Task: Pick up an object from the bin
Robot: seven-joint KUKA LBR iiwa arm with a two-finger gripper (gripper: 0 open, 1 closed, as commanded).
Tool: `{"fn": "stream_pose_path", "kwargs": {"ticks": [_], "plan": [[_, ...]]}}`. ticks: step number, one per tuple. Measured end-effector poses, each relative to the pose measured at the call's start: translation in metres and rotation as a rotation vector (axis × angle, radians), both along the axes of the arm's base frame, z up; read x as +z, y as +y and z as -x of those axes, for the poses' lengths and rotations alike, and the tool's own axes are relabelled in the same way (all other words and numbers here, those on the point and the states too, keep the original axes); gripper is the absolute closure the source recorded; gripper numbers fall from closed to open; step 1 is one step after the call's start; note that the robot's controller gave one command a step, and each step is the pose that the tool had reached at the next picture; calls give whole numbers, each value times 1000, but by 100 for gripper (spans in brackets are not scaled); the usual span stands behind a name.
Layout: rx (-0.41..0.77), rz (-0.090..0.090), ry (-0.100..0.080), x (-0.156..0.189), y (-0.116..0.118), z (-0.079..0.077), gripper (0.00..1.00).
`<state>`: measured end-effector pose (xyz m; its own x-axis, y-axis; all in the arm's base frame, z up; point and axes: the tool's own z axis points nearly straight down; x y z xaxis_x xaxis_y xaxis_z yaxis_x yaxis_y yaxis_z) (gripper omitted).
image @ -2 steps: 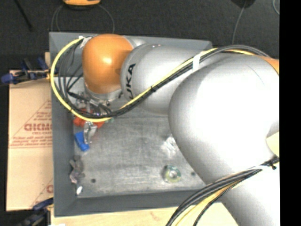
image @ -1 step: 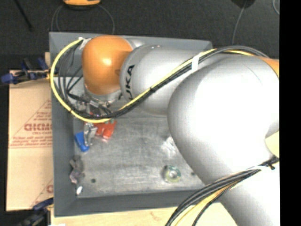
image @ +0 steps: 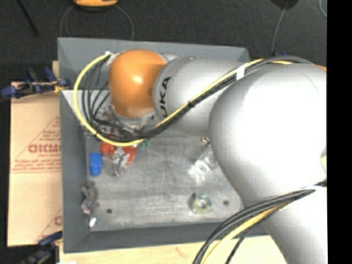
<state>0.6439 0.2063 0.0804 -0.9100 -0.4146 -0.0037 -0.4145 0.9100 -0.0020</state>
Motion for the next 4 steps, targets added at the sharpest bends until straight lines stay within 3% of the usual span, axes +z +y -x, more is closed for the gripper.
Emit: {"fn": "stream_pose_path", "kwargs": {"ticks": [1, 2, 3, 4], "plan": [[-108, -5, -2, -7, 9, 5, 0], [-50, -5, -8, -6, -17, -9, 0], [-52, -7, -9, -4, -16, -9, 100], [-53, -6, -5, -6, -16, -8, 0]]}}
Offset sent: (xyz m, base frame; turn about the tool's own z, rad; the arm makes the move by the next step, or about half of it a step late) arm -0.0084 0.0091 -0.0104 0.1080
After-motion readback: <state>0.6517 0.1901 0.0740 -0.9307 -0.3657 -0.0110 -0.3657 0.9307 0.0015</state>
